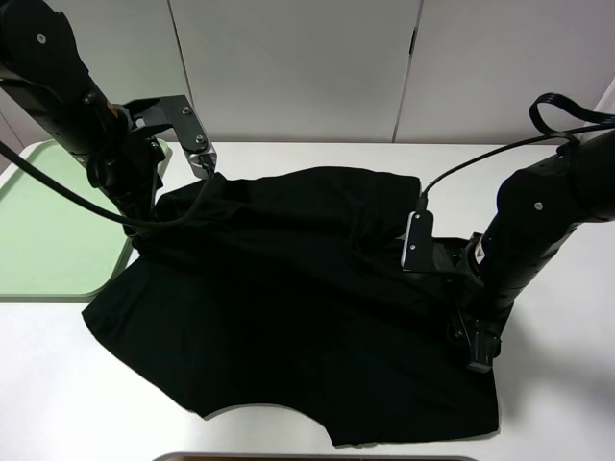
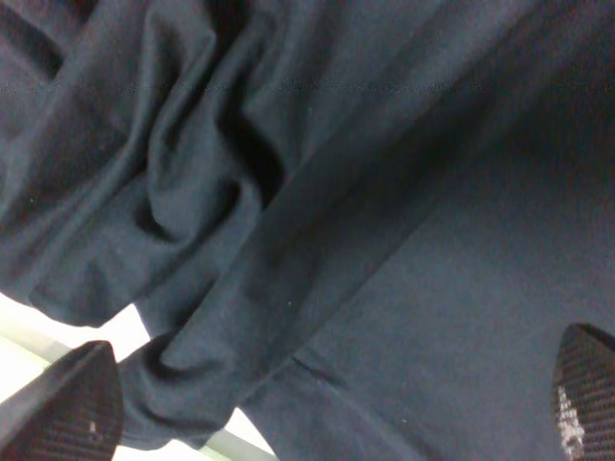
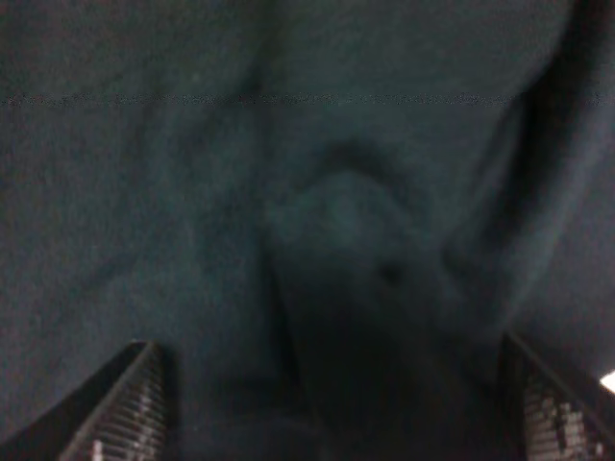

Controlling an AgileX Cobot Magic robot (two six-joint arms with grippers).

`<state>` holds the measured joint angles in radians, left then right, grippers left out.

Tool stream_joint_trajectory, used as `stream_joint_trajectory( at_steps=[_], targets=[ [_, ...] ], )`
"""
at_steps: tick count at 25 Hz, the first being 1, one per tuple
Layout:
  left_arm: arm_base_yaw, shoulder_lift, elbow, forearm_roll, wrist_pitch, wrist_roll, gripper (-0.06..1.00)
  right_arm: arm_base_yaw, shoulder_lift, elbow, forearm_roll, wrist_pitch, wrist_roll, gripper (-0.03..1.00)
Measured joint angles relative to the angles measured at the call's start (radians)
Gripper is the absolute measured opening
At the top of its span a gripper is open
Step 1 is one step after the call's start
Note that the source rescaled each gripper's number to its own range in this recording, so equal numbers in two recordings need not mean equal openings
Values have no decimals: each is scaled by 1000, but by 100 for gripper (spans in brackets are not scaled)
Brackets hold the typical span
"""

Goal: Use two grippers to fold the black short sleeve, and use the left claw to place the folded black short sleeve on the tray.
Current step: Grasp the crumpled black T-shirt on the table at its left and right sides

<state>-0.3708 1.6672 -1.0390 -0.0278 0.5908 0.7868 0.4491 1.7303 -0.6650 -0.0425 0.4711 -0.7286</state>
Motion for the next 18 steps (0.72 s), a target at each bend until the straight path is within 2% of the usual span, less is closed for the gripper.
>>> stream_joint_trajectory(
  at_steps=[2, 4, 5, 8, 9, 10, 18],
  targets=[
    [0, 0, 0, 7, -9, 0, 88, 0, 11, 0, -10, -1, 0, 74],
    [0, 0, 0, 10, -17, 0, 88, 0, 23, 0, -27, -1, -1, 61],
    [0, 0, 0, 11, -22, 0, 88, 0, 23, 0, -27, -1, -1, 61],
    [0, 0, 0, 12, -39, 6, 88, 0, 24, 0, -35, -1, -1, 23],
    [0, 0, 0, 13, -40, 8, 88, 0, 24, 0, -36, -1, -1, 4],
    [0, 0, 0, 13, -40, 10, 88, 0, 24, 0, -37, -1, -1, 0],
    [0, 20, -22, 17, -13, 38, 87, 0, 24, 0, -38, -2, -3, 0]
  ],
)
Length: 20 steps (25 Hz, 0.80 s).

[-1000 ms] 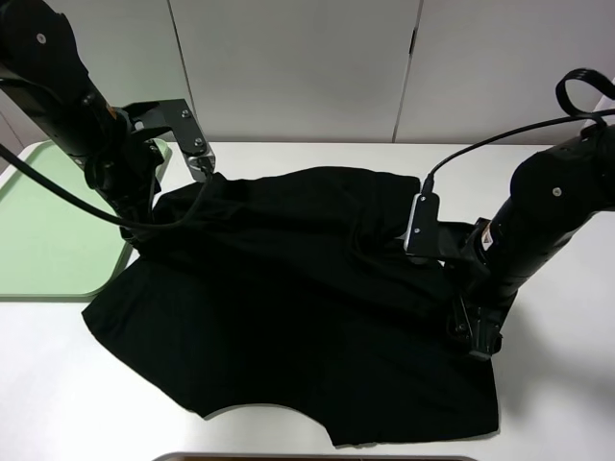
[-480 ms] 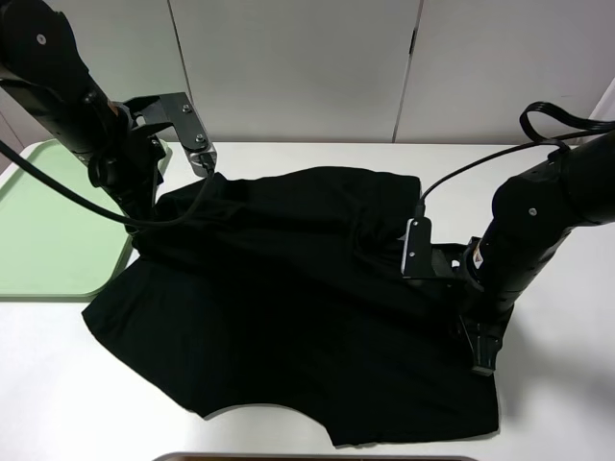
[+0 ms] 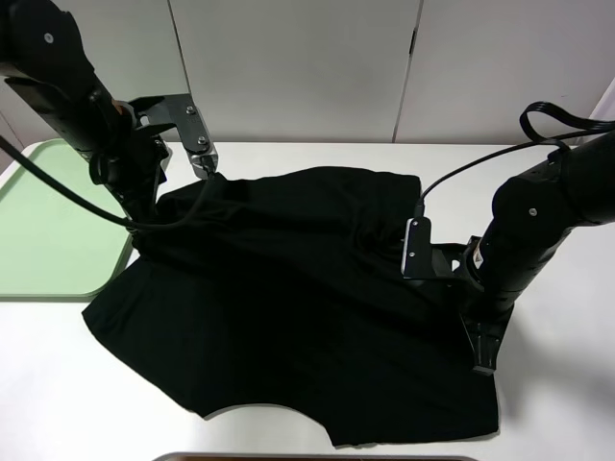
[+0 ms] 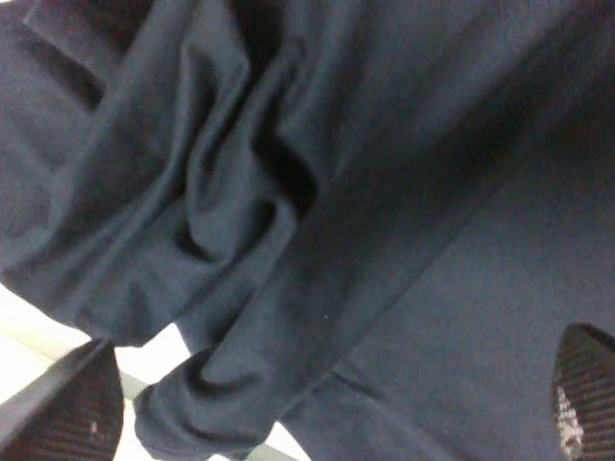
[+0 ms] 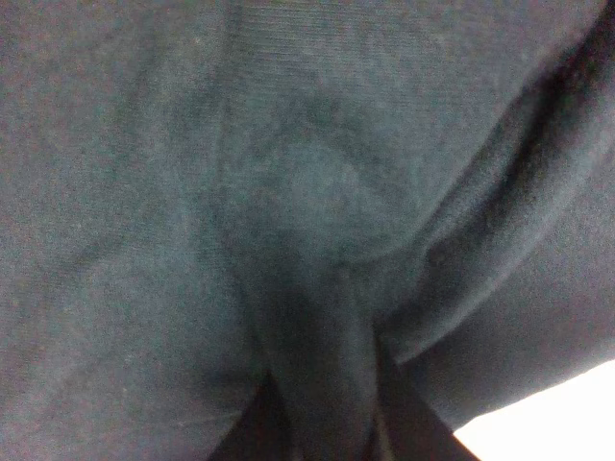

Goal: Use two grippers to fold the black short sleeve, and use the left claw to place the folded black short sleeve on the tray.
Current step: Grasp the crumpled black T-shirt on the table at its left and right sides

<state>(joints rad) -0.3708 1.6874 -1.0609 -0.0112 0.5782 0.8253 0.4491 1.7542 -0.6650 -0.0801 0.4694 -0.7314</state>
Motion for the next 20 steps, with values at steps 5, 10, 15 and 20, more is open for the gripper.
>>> stream_joint_trajectory(
  at_steps=[5, 10, 15, 20],
  targets=[
    [0, 106, -96, 20, 122, -17, 85, 0, 0, 0, 0, 0, 0, 0],
    [0, 220, -238, 142, 279, -51, 84, 0, 0, 0, 0, 0, 3, 0],
    [0, 288, -318, 171, 329, -76, 84, 0, 0, 0, 0, 0, 3, 0],
    [0, 366, -345, 166, 369, -77, 84, 0, 0, 0, 0, 0, 4, 0]
  ],
)
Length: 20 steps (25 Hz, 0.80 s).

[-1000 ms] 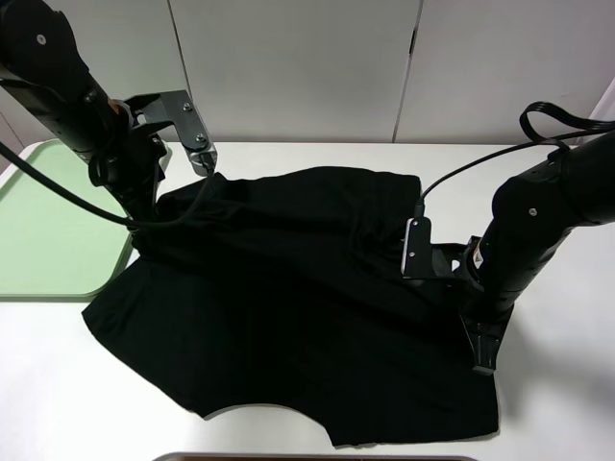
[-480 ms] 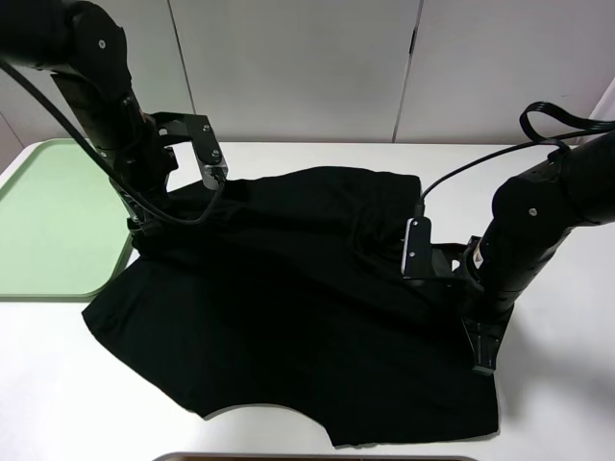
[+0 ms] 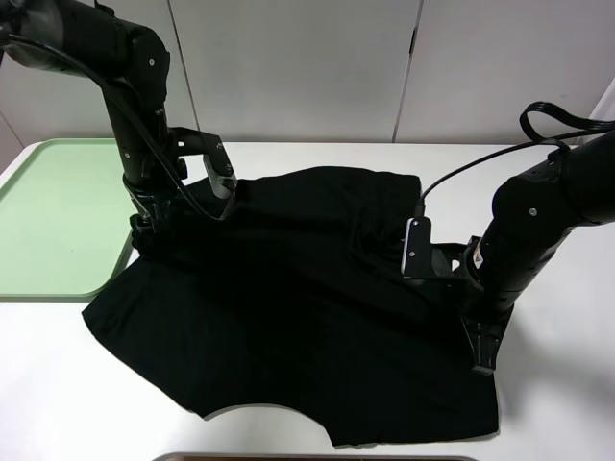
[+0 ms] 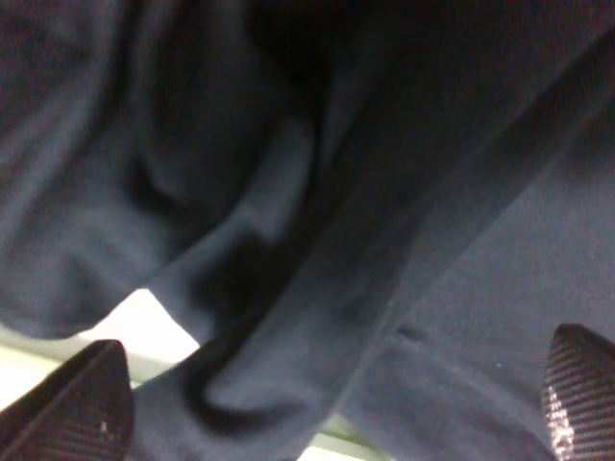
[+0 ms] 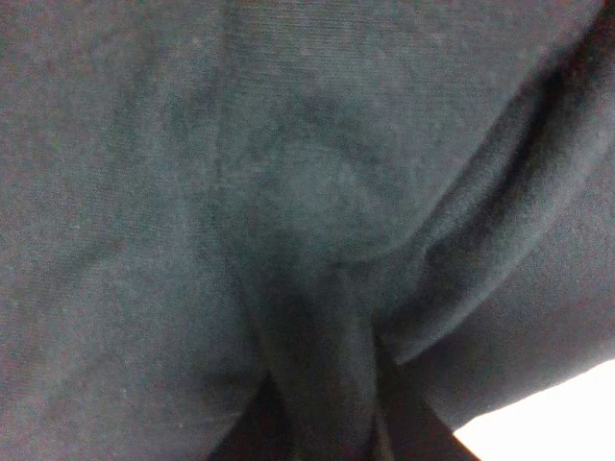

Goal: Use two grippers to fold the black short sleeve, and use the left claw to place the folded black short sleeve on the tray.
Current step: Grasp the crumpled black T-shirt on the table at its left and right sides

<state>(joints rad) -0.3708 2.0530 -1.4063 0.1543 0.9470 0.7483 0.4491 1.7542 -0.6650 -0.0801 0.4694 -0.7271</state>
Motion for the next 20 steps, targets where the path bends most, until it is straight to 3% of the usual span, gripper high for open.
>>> stream_joint_trajectory(
  at_steps=[11, 13, 17, 20],
  targets=[
    [0, 40, 0, -1, 13, -42, 75, 0, 0, 0, 3, -1, 3, 0],
    [0, 40, 0, -1, 13, -44, 62, 0, 0, 0, 3, -1, 13, 0],
    [0, 40, 0, 0, 14, -44, 28, 0, 0, 0, 3, -2, 22, 0],
    [0, 40, 0, -2, 14, -44, 10, 0, 0, 0, 3, -2, 25, 0]
  ],
)
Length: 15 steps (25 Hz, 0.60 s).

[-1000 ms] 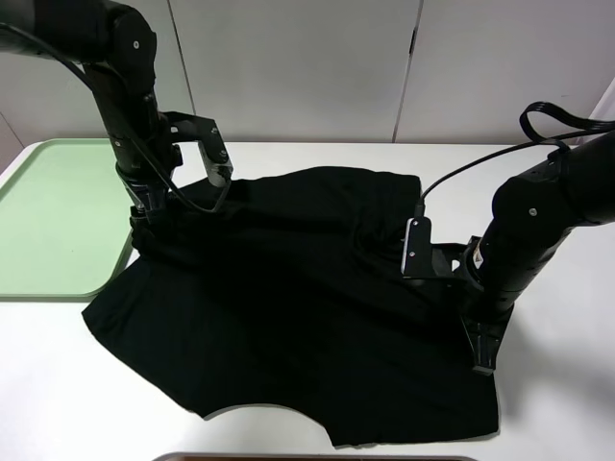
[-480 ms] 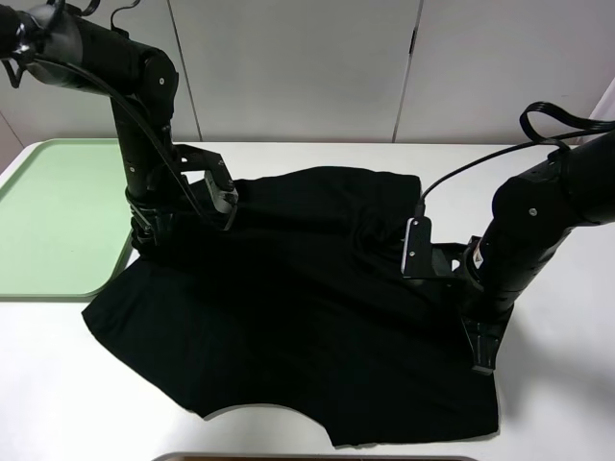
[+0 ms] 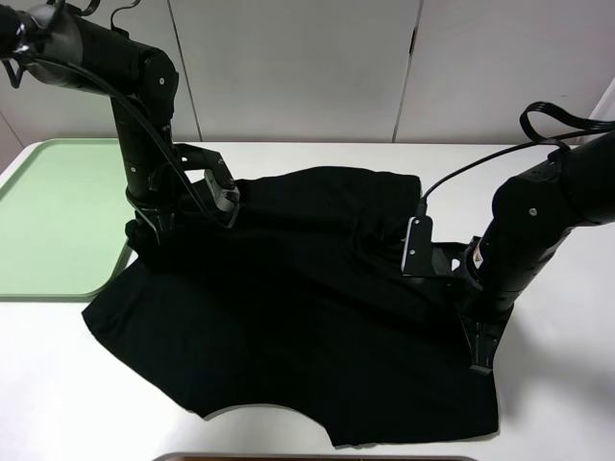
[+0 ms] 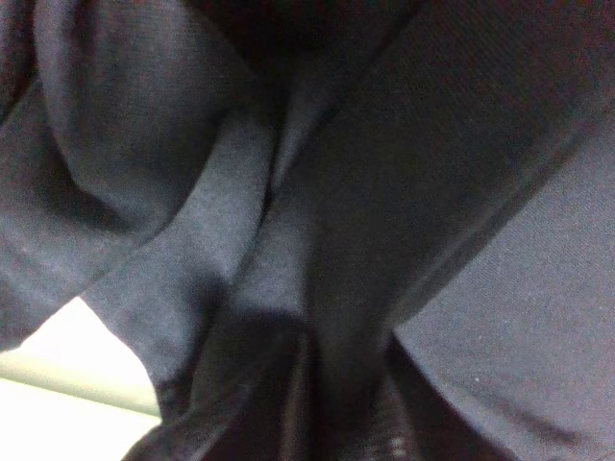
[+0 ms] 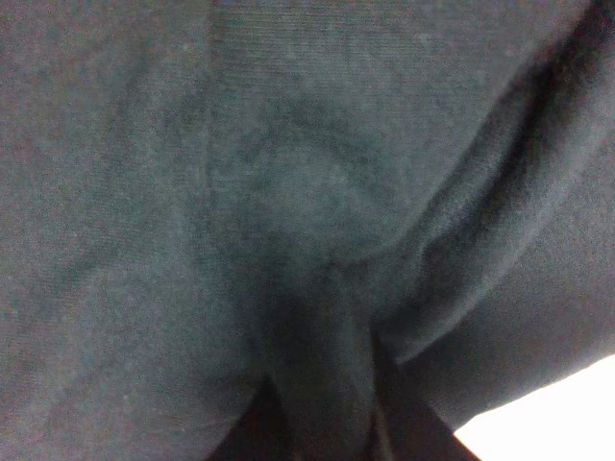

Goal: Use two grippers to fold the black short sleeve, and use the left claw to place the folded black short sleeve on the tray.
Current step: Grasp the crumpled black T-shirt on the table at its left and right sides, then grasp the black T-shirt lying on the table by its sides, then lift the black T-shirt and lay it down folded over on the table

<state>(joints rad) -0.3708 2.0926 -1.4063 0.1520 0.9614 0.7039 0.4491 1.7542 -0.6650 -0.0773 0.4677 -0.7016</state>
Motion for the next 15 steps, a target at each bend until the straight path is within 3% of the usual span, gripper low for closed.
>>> stream_joint_trajectory(
  at_steps=[2, 10, 12, 15],
  targets=[
    [0, 0, 0, 0, 0, -9, 2, 0, 0, 0, 0, 0, 1, 0],
    [0, -9, 0, -2, 1, -124, 0, 0, -8, 0, -2, -1, 26, 0],
    [0, -28, 0, -8, 2, -142, 0, 0, -29, 1, -34, -1, 85, 0],
    [0, -79, 0, -29, 7, -152, 0, 0, -86, 1, -179, -1, 258, 0]
  ],
)
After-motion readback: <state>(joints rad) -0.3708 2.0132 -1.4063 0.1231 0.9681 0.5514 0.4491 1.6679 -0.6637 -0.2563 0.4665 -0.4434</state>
